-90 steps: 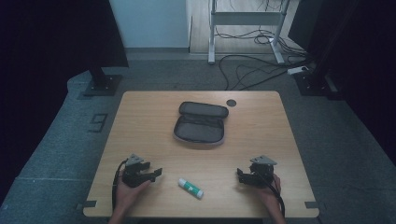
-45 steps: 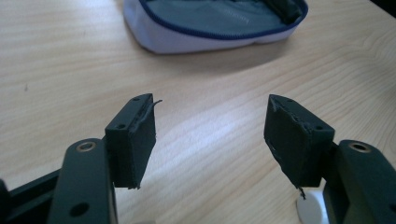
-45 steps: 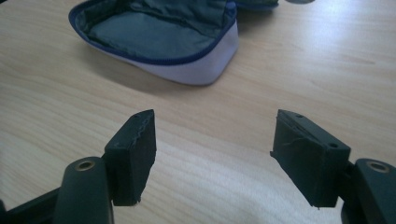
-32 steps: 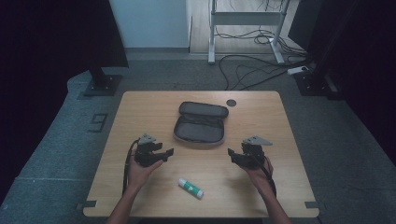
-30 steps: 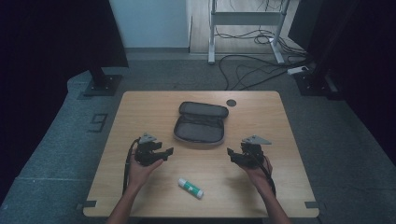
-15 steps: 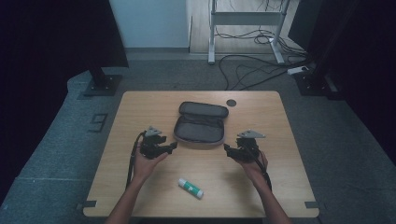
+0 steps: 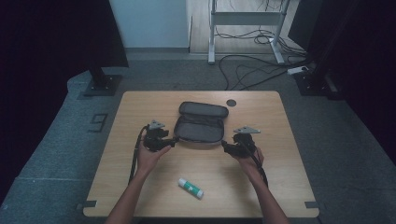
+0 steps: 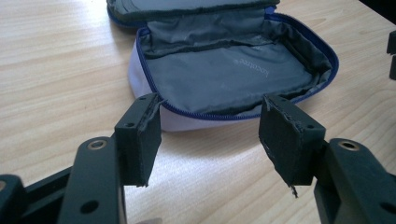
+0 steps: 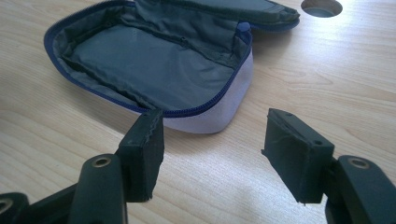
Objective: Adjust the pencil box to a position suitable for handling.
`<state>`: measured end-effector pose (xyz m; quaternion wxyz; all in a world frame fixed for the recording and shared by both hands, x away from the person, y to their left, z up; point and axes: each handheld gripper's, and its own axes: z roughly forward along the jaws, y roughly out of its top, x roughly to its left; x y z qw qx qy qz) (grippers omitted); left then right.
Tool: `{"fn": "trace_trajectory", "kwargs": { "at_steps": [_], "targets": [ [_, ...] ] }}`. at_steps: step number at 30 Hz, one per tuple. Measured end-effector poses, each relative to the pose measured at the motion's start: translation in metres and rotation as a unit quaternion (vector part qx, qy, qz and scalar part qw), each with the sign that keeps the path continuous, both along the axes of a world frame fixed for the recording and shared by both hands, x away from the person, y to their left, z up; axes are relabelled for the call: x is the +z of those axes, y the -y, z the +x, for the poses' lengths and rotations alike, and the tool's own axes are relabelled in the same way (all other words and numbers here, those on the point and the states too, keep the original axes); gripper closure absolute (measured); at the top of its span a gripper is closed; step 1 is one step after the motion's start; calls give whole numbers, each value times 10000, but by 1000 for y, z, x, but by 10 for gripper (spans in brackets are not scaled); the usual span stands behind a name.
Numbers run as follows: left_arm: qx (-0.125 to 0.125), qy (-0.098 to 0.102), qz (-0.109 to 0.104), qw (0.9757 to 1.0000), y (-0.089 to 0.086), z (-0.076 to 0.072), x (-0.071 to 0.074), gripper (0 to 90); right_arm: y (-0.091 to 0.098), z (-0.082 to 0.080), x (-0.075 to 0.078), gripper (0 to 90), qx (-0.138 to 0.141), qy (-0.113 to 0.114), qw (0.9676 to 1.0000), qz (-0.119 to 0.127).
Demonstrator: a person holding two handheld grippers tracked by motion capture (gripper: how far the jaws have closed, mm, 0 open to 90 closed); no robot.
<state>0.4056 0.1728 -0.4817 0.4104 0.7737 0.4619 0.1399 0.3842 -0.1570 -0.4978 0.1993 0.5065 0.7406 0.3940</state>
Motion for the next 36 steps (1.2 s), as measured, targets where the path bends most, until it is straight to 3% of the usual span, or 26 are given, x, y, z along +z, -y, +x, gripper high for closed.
{"fn": "trace_trajectory", "kwargs": {
  "at_steps": [7, 12, 17, 20, 30, 36],
  "targets": [
    [12, -53, -92, 9999, 5, 10, 0, 395, -6, 11, 1, 373, -18, -56, 10000, -50],
    [97, 109, -96, 9998, 10, 17, 2, 405, -10, 17, 3, 372, -13, -38, 10000, -80],
    [132, 28, -27, 9999, 15, 29, 1, 404, -17, 25, 6, 376, 7, 11, 10000, -63],
    [135, 30, -18, 9999, 19, 33, -2, 407, -19, 31, 5, 372, -45, -71, 9999, -136],
    [283, -184, 264, 9991, 22, 50, -18, 404, -19, 49, -7, 387, -201, -171, 9994, -207],
    [419, -365, 220, 9982, 17, 59, -28, 406, -22, 56, -19, 398, -219, -248, 9990, -285]
  ]
}}
